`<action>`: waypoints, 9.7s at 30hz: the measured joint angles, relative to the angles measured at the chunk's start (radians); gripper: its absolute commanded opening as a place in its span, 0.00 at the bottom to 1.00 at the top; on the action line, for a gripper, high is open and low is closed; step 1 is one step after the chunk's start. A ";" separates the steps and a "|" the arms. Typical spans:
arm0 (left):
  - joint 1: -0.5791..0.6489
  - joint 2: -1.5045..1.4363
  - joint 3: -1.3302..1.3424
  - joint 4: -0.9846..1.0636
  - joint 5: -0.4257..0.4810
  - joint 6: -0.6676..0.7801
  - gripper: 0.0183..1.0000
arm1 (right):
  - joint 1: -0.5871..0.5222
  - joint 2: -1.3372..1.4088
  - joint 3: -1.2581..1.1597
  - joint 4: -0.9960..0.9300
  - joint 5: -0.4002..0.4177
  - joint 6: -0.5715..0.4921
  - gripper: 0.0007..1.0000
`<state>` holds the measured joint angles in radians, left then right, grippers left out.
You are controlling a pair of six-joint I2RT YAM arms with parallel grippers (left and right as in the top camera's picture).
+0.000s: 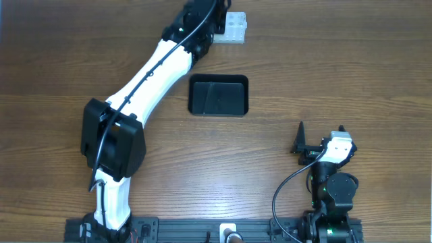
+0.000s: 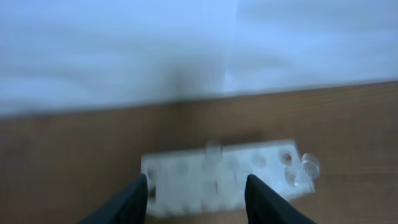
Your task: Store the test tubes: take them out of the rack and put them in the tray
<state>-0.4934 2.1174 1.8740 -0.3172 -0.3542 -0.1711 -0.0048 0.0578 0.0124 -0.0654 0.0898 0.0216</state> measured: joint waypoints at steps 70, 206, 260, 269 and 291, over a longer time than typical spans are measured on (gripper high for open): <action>0.148 0.244 0.002 0.406 0.504 0.287 0.53 | 0.000 0.000 0.000 0.000 0.000 0.000 0.99; 0.016 0.146 0.005 -0.686 0.349 -0.122 0.29 | 0.000 0.000 0.000 0.000 0.000 0.000 0.99; 0.499 -1.767 -1.588 0.412 0.459 0.232 1.00 | 0.000 0.000 0.000 0.000 0.000 0.001 0.99; 0.501 -1.946 -1.783 0.412 0.484 0.232 1.00 | 0.000 0.000 0.000 0.000 0.000 0.000 0.99; 0.502 -2.103 -1.864 0.258 0.534 0.232 1.00 | 0.000 0.000 0.000 0.000 0.000 0.000 0.99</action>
<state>0.0082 0.0139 0.0105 -0.0589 0.1795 0.0612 -0.0048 0.0578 0.0124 -0.0654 0.0898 0.0219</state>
